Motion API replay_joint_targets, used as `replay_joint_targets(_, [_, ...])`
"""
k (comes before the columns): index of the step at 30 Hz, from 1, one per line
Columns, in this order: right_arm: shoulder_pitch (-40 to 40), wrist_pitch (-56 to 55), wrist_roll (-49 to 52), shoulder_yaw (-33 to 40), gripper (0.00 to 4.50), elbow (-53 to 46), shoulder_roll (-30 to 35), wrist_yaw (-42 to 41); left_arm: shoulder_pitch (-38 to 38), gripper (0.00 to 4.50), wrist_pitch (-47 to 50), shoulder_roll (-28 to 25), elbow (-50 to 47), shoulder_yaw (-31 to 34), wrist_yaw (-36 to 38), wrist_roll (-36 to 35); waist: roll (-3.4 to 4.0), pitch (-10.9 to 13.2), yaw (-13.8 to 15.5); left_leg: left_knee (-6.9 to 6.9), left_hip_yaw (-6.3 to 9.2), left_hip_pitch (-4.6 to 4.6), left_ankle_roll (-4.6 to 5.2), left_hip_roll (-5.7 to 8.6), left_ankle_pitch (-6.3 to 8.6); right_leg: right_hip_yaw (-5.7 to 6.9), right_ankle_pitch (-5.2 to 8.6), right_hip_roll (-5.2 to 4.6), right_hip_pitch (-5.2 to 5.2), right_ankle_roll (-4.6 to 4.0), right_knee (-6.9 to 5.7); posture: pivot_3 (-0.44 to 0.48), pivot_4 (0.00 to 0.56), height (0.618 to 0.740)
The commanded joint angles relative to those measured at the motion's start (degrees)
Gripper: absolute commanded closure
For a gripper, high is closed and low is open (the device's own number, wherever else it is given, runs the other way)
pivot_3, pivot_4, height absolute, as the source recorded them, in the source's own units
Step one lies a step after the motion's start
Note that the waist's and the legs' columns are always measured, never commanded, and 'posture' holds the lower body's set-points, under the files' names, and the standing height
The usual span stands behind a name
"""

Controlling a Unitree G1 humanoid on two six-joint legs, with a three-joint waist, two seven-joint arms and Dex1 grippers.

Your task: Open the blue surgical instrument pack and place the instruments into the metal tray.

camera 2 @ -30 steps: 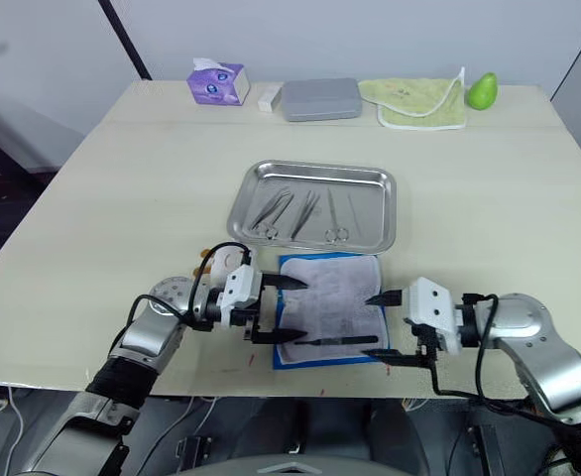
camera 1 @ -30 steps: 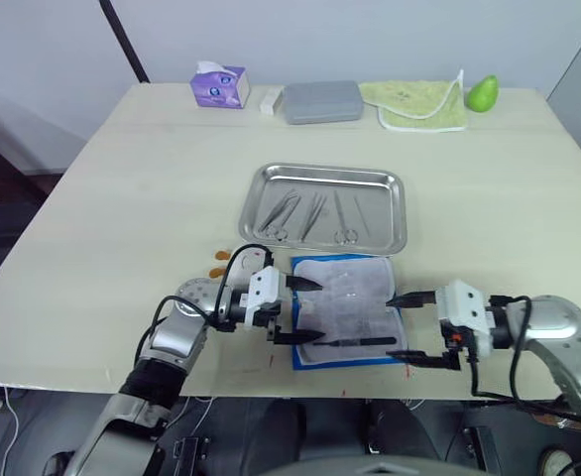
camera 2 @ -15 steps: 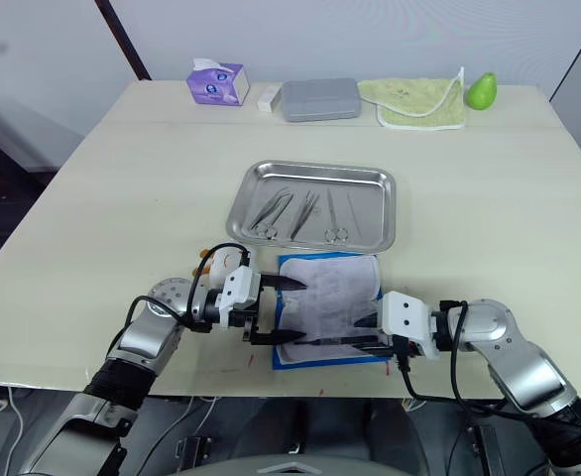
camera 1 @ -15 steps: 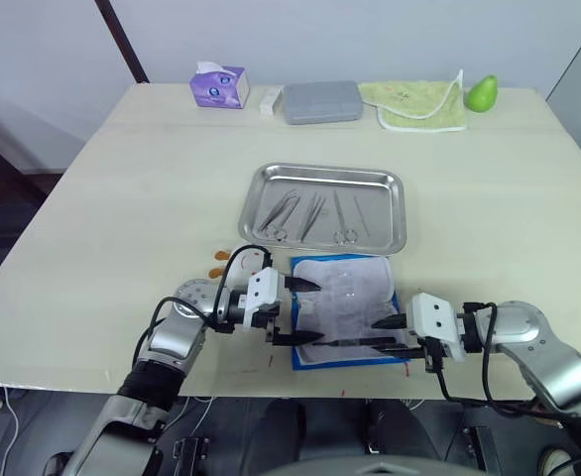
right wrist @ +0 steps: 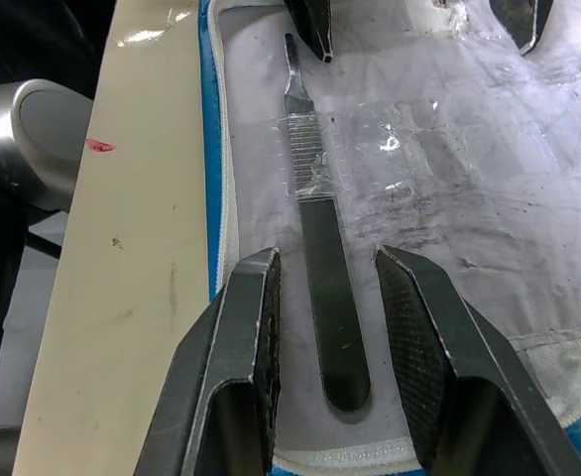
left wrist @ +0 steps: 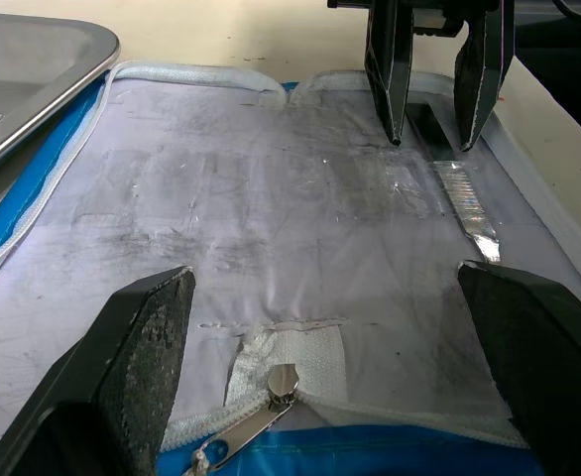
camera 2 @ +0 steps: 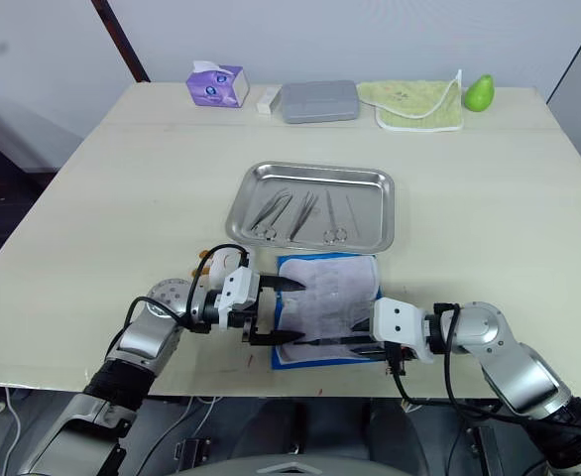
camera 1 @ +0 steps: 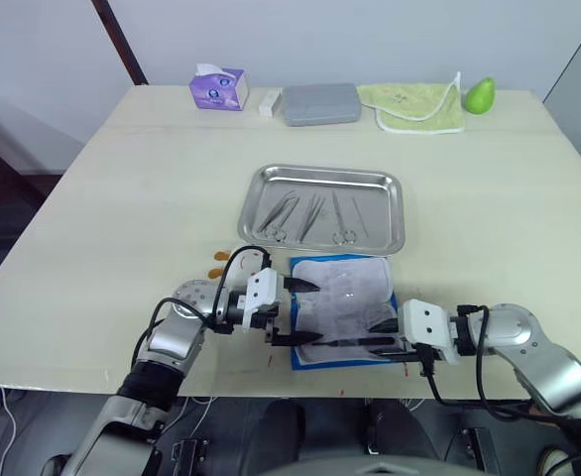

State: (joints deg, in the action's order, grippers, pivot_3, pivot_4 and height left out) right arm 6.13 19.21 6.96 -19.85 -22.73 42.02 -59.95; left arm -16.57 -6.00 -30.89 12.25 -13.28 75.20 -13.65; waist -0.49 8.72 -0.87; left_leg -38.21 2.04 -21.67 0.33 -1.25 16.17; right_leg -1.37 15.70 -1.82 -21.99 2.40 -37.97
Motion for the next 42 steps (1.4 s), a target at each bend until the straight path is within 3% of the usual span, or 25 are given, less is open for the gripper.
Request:
replay_joint_targets(1, [-1.2, 4.2, -2.7, -2.6, 3.46, 3.7, 0.5, 1.1, 2.0, 0.0, 1.4, -0.8, 1.5, -1.4, 0.2, 1.7, -0.09, -0.1, 0.0, 0.0, 0.01, 0.02, 0.0, 0.0, 0.0, 0.01, 0.0, 0.0, 0.03, 0.0, 0.0, 0.0, 0.15, 0.74])
replay_joint_targets(4, [-1.1, 4.3, -3.5, -3.3, 4.44, 5.2, 1.1, 1.0, 1.9, 0.0, 1.5, -0.8, 1.5, -1.4, 0.2, 1.6, -0.23, -0.2, 0.0, 0.01, 0.03, 0.19, 0.0, -0.01, 0.0, 0.04, 0.01, 0.0, 0.24, -0.02, 0.03, 0.0, 0.15, 0.74])
replay_joint_targets(14, [0.8, 1.8, -1.1, -0.5, 4.44, 2.9, 0.8, 0.8, 1.7, 0.0, 1.3, -0.7, 2.0, -1.3, 0.0, 1.5, -0.32, -0.3, 0.0, 0.08, 0.0, 0.4, 0.0, -0.02, 0.0, 0.02, 0.03, -0.01, 0.41, -0.04, 0.05, 0.0, 0.15, 0.74])
replay_joint_targets(26, [3.7, 7.3, -0.6, 1.6, 4.44, -6.1, 7.7, -1.6, 2.1, 0.0, 0.2, -0.4, 3.0, -1.9, -0.1, 2.2, -0.15, -0.2, 0.2, 0.07, -0.01, 0.33, 0.0, 0.02, 0.0, 0.02, 0.02, -0.11, 0.36, -0.02, 0.05, 0.0, 0.15, 0.74])
replay_joint_targets(35, [9.3, 14.6, -1.0, -1.3, 4.44, -12.5, 9.9, -2.6, 1.3, 0.0, -0.4, -0.1, 4.4, -2.4, -0.1, 2.5, -0.05, -0.1, 0.2, 0.06, 0.04, 0.26, 0.0, 0.02, 0.0, 0.07, 0.02, -0.1, 0.31, -0.02, 0.05, 0.0, 0.15, 0.74])
replay_joint_targets(42, [5.6, 13.4, 0.0, 3.8, 4.44, -12.3, 15.2, -3.7, 1.3, 0.0, -0.8, 0.0, 4.9, -2.5, -0.3, 2.7, 0.01, -0.1, 0.2, 0.0, 0.1, 0.16, 0.0, 0.03, 0.0, 0.14, 0.02, -0.15, 0.29, -0.01, 0.06, 0.0, 0.15, 0.74])
